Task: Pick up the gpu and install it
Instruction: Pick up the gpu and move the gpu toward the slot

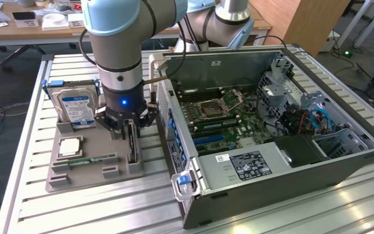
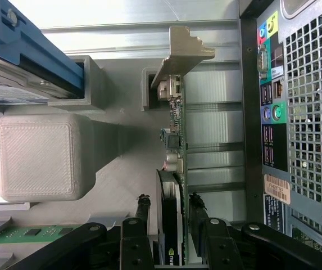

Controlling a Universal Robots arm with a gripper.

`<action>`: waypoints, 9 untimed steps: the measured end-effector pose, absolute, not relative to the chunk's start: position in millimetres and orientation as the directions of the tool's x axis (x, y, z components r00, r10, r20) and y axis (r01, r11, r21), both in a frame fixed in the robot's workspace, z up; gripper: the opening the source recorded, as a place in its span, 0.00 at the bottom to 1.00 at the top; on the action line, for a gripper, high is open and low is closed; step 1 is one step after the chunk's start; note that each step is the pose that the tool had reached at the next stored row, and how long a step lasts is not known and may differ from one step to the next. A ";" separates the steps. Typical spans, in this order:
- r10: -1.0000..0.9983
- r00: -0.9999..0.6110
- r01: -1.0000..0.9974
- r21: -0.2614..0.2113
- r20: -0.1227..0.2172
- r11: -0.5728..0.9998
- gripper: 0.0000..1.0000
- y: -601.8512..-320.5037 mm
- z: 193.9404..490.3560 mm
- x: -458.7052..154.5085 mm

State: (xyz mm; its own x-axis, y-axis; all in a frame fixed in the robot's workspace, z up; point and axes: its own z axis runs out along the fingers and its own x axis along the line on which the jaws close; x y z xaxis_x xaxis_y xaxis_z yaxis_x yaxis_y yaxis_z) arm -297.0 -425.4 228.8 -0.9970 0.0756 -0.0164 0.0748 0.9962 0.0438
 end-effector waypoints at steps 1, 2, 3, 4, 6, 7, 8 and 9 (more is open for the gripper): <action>0.076 -0.997 0.075 0.044 -0.016 0.996 0.42 -425.4 228.8 -297.0; 0.076 -0.997 0.075 0.044 -0.016 0.996 0.42 -425.4 228.8 -297.0; 0.076 -0.997 0.075 0.044 -0.016 0.996 0.42 -425.4 228.8 -297.0; 0.076 -0.997 0.075 0.044 -0.016 0.996 0.42 -425.4 228.8 -297.0; 0.076 -0.997 0.075 0.044 -0.016 0.996 0.42 -425.4 228.8 -297.0; 0.076 -0.997 0.075 0.044 -0.016 0.996 0.42 -425.4 228.8 -297.0; 0.076 -0.997 0.075 0.044 -0.016 0.996 0.42 -425.4 228.8 -297.0; 0.076 -0.997 0.075 0.044 -0.016 0.996 0.42 -425.4 228.8 -297.0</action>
State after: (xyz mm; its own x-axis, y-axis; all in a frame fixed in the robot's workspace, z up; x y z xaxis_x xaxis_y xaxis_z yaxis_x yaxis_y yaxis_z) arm -297.0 -425.4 228.8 -0.9970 0.0756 -0.0164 0.0748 0.9962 0.0438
